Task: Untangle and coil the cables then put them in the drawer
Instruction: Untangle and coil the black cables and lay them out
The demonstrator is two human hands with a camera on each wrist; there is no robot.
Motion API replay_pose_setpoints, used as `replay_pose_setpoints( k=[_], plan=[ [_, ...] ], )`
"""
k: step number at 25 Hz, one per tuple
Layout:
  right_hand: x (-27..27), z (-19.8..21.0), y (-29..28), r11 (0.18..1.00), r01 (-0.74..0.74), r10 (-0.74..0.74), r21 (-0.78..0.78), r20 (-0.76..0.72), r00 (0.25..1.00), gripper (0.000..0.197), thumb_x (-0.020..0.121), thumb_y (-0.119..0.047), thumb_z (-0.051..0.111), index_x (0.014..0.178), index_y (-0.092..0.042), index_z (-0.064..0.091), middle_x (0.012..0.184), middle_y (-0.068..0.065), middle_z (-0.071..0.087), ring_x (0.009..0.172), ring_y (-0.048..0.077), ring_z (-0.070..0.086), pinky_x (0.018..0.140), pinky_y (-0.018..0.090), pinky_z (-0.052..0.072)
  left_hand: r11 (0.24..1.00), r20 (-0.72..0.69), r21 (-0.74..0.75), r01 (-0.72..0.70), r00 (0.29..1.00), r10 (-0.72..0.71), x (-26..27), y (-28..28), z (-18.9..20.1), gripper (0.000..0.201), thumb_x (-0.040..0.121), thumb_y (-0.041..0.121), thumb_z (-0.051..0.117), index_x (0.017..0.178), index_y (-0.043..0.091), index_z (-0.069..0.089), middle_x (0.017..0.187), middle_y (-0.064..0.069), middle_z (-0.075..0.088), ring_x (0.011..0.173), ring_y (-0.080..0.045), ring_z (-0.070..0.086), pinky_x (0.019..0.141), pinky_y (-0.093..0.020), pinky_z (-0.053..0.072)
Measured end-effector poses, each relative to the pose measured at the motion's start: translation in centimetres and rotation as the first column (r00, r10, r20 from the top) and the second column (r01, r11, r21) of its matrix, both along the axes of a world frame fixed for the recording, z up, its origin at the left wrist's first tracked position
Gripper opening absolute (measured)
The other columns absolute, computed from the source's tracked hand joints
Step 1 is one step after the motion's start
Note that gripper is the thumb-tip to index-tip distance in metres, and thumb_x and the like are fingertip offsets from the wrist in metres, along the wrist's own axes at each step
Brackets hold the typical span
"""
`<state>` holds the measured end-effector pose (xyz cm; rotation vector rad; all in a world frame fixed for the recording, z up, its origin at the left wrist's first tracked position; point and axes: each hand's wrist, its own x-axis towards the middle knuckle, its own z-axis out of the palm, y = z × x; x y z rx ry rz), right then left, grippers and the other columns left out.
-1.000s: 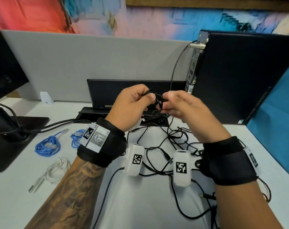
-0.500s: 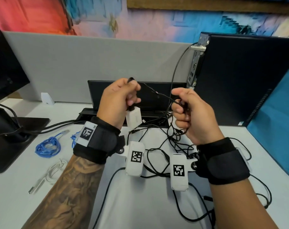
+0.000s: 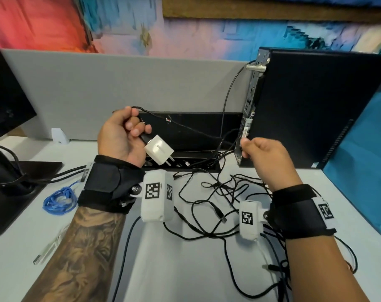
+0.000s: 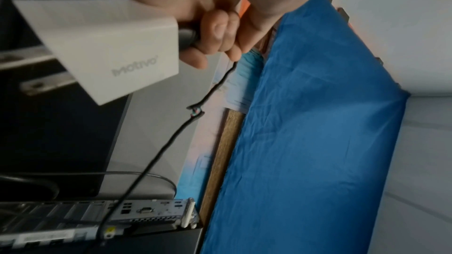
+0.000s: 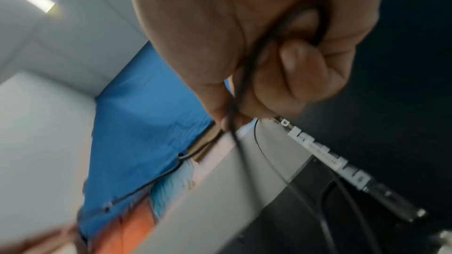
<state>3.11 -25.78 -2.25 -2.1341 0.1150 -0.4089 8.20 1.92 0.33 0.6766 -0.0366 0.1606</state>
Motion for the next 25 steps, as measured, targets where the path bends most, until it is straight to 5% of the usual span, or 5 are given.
replay_pose_setpoints(
  k=[6,11,15,18,25],
  plan=[
    [-0.6,-0.2,0.0,0.936,-0.158,0.087,-0.314,-0.23,0.969,0.045,0.097,-0.051,0.054,0.078,-0.013,0.069,0.075,0.002,0.071,0.078,0.018,0.067,0.079,0.037,0.054,0.907,0.111,0.422,0.009,0.992,-0.061,-2.5,-4.0,0.4,0.025,0.098,0.009,0.048,0.075,0.01,0.057,0.054,0.003,0.032,0.047,-0.01,0.029,0.058,-0.025,0.041],
    [-1.7,1.7,4.7,0.85,-0.479,0.484,0.219,0.03,0.874,0.026,0.098,-0.035,0.062,0.12,-0.022,0.067,0.11,-0.003,0.075,0.106,0.009,0.07,0.096,0.03,0.054,0.847,0.124,0.53,0.044,0.984,-0.129,-3.6,-6.0,0.2,0.021,0.099,0.011,0.05,0.081,0.008,0.06,0.056,0.003,0.035,0.05,-0.01,0.033,0.063,-0.026,0.043],
    [-1.9,1.1,6.3,0.854,-0.495,0.489,0.162,0.077,0.869,0.013,0.096,-0.017,0.067,0.108,-0.013,0.067,0.089,0.004,0.072,0.087,0.023,0.071,0.088,0.038,0.061,0.825,0.137,0.563,0.053,0.978,-0.156,-3.8,-5.9,0.3,0.019,0.099,0.011,0.051,0.083,0.007,0.061,0.056,0.004,0.036,0.052,-0.011,0.035,0.066,-0.028,0.047],
    [-2.0,2.1,5.0,0.878,-0.413,0.386,0.243,0.153,0.91,0.002,0.097,-0.017,0.064,0.096,-0.017,0.066,0.067,-0.016,0.062,0.064,0.001,0.058,0.068,0.028,0.055,0.788,0.149,0.616,0.014,0.98,-0.134,-3.4,-4.7,0.3,0.021,0.099,0.012,0.051,0.081,0.009,0.061,0.055,0.005,0.036,0.051,-0.011,0.034,0.065,-0.028,0.048],
    [-1.8,2.7,2.6,0.982,-0.173,0.14,0.073,0.33,0.934,0.022,0.101,-0.03,0.059,0.084,-0.02,0.069,0.055,-0.021,0.053,0.053,-0.002,0.048,0.057,0.01,0.038,0.78,-0.031,0.579,0.238,0.962,-0.271,-3.3,-4.3,0.1,0.026,0.094,0.013,0.05,0.069,0.01,0.055,0.051,0.005,0.028,0.043,-0.01,0.027,0.054,-0.028,0.041]
  ],
)
